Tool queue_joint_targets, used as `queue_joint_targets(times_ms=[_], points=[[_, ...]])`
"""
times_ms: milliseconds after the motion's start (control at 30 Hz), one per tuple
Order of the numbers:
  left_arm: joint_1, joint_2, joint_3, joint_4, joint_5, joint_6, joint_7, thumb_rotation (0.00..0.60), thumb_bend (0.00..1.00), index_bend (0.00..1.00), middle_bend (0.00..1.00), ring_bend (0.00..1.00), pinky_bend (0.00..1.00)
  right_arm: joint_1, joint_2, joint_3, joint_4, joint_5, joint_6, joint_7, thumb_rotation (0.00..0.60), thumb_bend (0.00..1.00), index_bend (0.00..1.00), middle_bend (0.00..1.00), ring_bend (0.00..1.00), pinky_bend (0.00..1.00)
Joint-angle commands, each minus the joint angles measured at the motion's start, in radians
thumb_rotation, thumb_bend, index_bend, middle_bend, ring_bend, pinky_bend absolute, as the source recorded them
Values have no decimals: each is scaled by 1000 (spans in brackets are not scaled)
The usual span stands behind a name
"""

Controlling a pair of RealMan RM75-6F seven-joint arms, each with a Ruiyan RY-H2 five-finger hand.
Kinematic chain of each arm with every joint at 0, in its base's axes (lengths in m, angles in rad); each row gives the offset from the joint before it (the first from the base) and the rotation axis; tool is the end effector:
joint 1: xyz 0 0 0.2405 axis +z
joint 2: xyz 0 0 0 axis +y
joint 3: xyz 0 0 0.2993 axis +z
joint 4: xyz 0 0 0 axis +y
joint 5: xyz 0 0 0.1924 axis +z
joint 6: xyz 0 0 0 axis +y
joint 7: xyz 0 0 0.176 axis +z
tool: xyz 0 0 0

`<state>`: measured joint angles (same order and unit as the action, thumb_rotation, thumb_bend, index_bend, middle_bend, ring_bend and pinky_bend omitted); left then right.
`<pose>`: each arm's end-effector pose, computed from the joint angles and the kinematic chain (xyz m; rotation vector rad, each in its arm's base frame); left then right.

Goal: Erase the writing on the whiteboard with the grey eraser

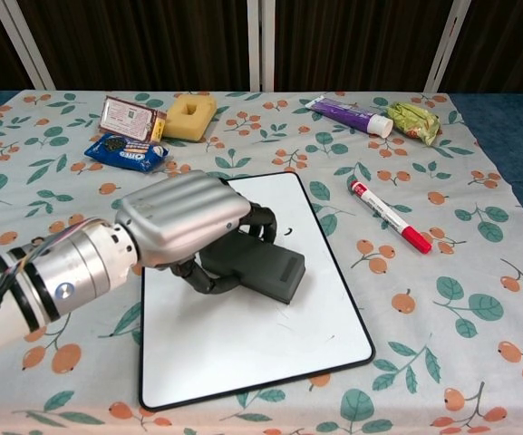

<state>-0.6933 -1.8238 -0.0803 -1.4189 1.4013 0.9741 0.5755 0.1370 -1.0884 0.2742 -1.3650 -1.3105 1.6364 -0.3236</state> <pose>-0.1155 0.3116 -0.1147 -2.1902 -0.6165 -0.9784 -0.3585 -0.2602 0.3146 1.0991 -0.2800 0.6151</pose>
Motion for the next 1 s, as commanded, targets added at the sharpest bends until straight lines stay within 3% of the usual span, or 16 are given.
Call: queue_joint_targets(times_ms=[33, 533, 1000], points=[[-16, -4, -26, 27, -25, -11, 1, 600, 444, 583, 603, 511, 289, 0, 1, 1, -2, 1, 0, 1, 600, 371, 0, 0, 0, 0], [-102, -60, -150, 210, -192, -78, 15, 600, 454, 585, 606, 514, 290, -3, 12, 6, -30, -2, 11, -8, 600, 372, 0, 0, 0, 0], [-115, -77, -84, 147, -155, -51, 2, 600, 454, 587, 607, 514, 283, -5, -2, 0, -14, 0, 7, -4, 600, 374, 0, 0, 0, 0]])
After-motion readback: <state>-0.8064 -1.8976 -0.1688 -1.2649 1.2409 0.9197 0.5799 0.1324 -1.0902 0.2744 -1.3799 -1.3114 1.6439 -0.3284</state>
